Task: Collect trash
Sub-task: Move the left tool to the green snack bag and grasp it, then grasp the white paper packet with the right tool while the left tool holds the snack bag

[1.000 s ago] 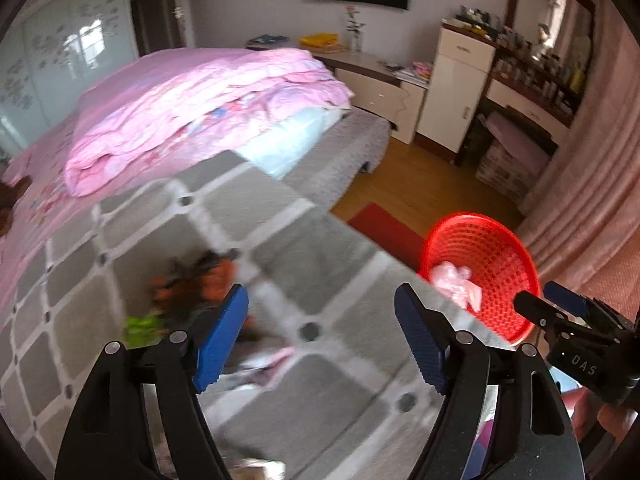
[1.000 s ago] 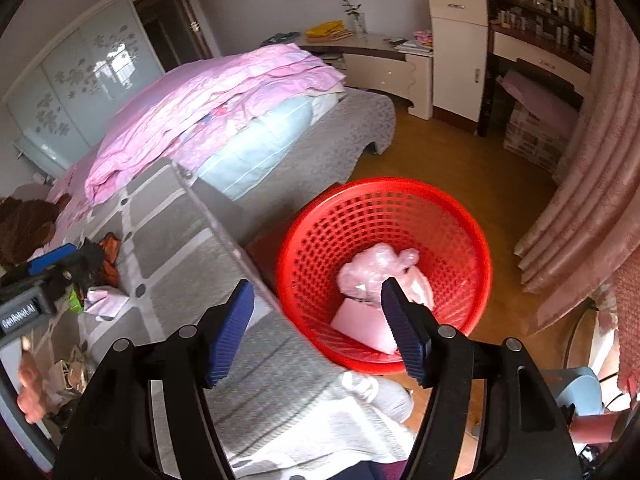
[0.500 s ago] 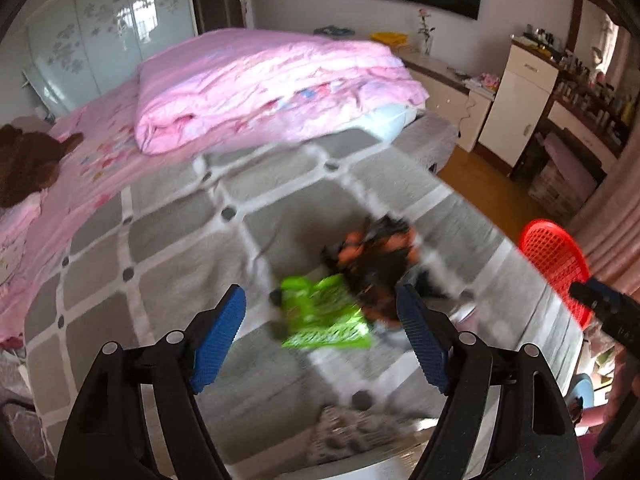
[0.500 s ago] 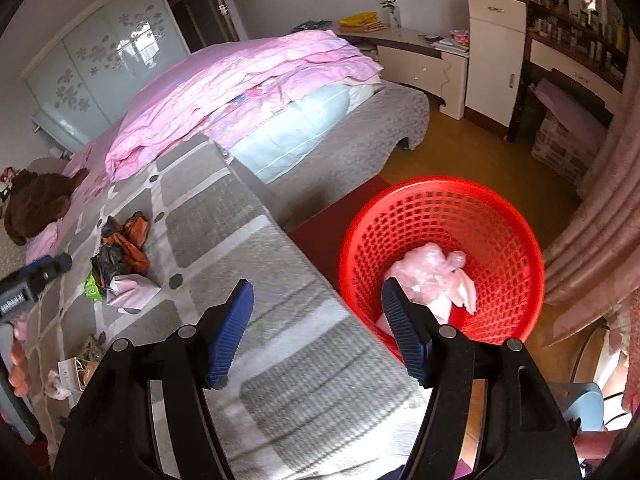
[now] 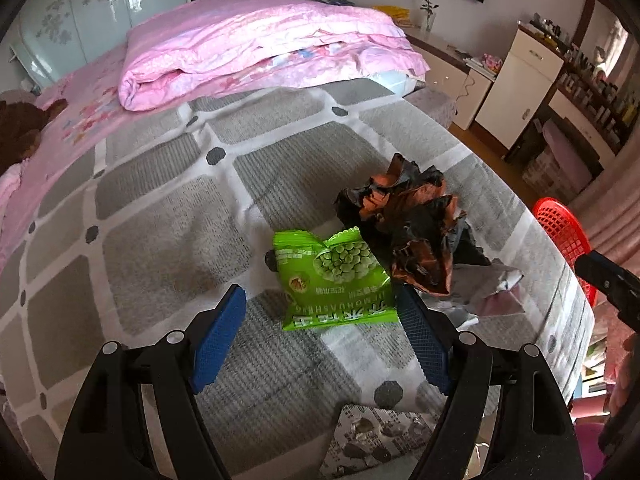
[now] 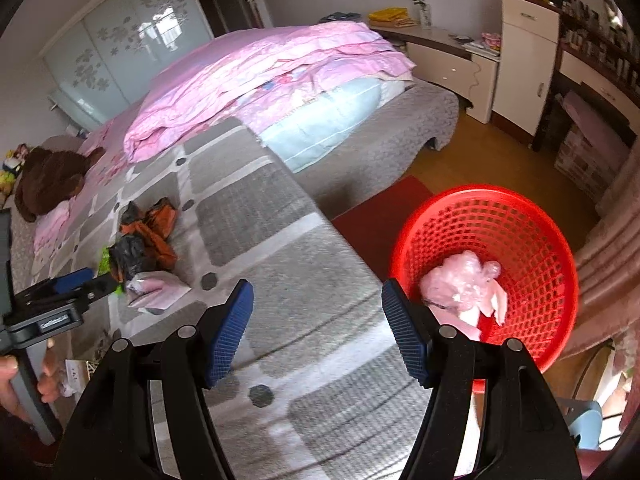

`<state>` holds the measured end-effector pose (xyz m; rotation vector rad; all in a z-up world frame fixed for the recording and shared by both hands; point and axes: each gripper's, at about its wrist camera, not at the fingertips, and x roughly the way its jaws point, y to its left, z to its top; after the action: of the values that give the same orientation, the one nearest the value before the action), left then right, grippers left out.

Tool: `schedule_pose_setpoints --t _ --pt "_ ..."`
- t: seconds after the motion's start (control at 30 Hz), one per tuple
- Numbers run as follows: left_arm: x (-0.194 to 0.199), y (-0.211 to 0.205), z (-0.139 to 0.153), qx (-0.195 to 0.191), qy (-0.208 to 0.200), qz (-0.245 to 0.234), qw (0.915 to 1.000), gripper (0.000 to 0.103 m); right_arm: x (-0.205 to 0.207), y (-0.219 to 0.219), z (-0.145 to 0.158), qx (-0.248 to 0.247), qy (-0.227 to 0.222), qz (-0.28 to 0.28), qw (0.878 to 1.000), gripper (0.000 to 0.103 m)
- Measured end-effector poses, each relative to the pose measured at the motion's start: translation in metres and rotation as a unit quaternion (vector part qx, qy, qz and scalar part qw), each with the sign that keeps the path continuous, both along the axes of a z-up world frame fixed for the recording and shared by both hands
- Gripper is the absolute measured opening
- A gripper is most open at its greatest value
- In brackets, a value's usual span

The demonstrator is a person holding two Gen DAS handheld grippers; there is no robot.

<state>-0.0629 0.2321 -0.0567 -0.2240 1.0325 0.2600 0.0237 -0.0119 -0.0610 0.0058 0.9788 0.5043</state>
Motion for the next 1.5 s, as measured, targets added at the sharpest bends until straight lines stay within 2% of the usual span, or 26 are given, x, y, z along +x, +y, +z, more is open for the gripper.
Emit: schedule_pose_setpoints --t 0.1,0.17,0.37,0.63,0.8,1.17,1.5 --pt "0.0 0.002 0.0 -0.004 -0.008 0.004 1.0 0.07 -0.002 0.01 0.0 0.002 0.001 0.019 1.0 0.065" --pt "0.001 0.002 0.0 -0.007 -0.01 0.001 0.9999 0.059 -0.004 0.016 0.0 0.003 0.0 0.029 1.0 0.065" --pt "-0.004 0.008 0.002 -0.009 -0.015 0.011 0.9998 0.05 -0.008 0.037 0.004 0.008 -0.002 0.065 0.998 0.065" --pt "-0.019 0.015 0.014 0.009 -0.025 0.032 0.9991 0.049 -0.019 0.071 0.004 0.008 0.0 0.118 0.993 0.065" --pt "-0.03 0.022 0.017 0.007 -0.03 0.048 0.9984 0.049 -0.025 0.091 0.002 0.008 0.0 0.142 0.99 0.065" --pt "-0.043 0.028 0.019 0.001 -0.035 0.062 0.9974 0.049 -0.03 0.106 0.004 0.012 0.001 0.169 0.985 0.065" --pt "-0.044 0.028 0.019 0.001 -0.037 0.063 0.9973 0.049 -0.031 0.121 -0.004 0.024 0.034 0.204 0.978 0.065"
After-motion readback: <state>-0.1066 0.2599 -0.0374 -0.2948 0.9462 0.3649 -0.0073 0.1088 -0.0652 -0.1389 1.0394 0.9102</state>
